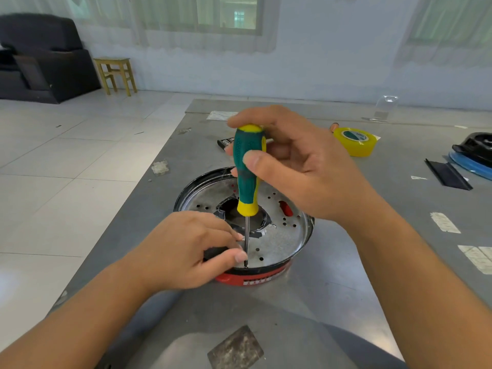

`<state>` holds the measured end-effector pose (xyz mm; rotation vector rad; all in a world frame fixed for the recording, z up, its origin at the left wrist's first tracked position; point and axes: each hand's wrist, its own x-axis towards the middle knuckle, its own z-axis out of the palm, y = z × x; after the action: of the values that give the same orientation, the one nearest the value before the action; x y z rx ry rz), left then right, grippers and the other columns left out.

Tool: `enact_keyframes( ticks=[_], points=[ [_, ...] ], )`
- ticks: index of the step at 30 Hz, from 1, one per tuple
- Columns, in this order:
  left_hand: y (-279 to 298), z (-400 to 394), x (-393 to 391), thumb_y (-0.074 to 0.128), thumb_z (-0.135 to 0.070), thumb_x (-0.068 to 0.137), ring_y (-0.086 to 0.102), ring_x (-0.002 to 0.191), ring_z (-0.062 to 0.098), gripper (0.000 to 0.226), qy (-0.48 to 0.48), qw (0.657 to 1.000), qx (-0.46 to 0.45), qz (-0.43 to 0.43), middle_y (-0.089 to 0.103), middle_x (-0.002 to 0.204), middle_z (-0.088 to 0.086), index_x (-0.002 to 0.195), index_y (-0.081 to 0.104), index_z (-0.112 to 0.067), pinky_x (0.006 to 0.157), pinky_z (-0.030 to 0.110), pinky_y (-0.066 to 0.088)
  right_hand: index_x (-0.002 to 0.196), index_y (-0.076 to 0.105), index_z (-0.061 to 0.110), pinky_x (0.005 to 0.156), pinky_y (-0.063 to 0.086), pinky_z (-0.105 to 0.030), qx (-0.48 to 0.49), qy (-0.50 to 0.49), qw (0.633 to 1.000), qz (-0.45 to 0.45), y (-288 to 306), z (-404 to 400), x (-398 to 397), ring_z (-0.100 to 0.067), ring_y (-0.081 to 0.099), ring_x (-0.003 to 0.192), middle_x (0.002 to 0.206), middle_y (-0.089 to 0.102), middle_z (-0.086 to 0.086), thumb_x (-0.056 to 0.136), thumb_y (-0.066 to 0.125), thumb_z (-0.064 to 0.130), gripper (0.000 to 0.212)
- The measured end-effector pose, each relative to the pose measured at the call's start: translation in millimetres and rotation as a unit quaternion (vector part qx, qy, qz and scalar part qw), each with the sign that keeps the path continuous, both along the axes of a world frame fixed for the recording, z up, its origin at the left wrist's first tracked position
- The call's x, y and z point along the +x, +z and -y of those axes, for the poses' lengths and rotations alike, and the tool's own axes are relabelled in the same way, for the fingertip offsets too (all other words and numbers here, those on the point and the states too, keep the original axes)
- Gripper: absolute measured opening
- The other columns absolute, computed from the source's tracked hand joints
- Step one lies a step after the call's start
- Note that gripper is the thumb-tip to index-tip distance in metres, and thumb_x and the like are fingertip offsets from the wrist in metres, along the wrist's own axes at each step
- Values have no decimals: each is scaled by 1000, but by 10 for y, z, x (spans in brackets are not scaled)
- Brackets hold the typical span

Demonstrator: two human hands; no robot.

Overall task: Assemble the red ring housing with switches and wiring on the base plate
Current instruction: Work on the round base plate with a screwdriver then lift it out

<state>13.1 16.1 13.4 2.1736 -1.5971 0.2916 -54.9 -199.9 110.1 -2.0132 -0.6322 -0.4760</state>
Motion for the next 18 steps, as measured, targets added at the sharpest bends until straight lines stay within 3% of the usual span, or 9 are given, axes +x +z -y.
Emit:
enact_keyframes(
  ticks=[4,6,8,10,13,16,18],
  points=[
    [93,-2,25,49,-72,95,68,90,-5,48,36,992,-6,-118,76,101,-23,113,78,-38,79,23,56,104,55,16,59,51,-26,-79,-72,990,94,61,-57,-55,-15,58,67,80,58,5,88,78,31,32],
    [115,29,-14,66,-60,91,73,94,-1,38,23,971,-70,-226,77,102,-24,113,79,-32,82,16,55,96,52,12,56,39,-15,-99,-94,982,129,53,-90,-69,-14,49,62,73,52,5,86,79,28,33],
    [124,101,-90,83,-42,85,77,94,6,30,6,940,-135,-314,80,101,-16,110,81,-24,86,15,56,98,55,12,59,36,-13,-121,-112,977,137,43,-133,-75,-12,47,64,73,51,8,87,76,25,27],
    [111,169,-164,90,-32,79,78,88,10,28,11,914,-178,-364,82,96,-8,102,81,-19,85,16,57,109,61,17,66,37,-12,-145,-123,973,133,50,-162,-85,-8,51,71,79,52,14,90,73,27,24],
    [77,208,-204,85,-30,77,78,82,10,22,39,905,-203,-372,81,88,-7,94,81,-17,80,15,57,125,62,22,82,44,-14,-166,-101,976,99,104,-143,-114,-1,59,92,98,60,21,98,58,34,30],
    [63,195,-191,81,-32,82,79,84,8,16,36,914,-180,-362,81,88,-10,96,82,-24,80,17,59,140,58,24,99,54,-33,-71,11,996,-59,206,-65,-163,-8,64,118,129,66,11,101,40,20,43],
    [53,180,-191,77,-29,87,79,90,9,17,20,917,-162,-363,82,92,-11,103,81,-23,83,20,60,139,59,25,97,57,-35,-40,62,992,-105,258,-24,-188,-12,68,117,133,68,3,103,44,15,41]
  ],
)
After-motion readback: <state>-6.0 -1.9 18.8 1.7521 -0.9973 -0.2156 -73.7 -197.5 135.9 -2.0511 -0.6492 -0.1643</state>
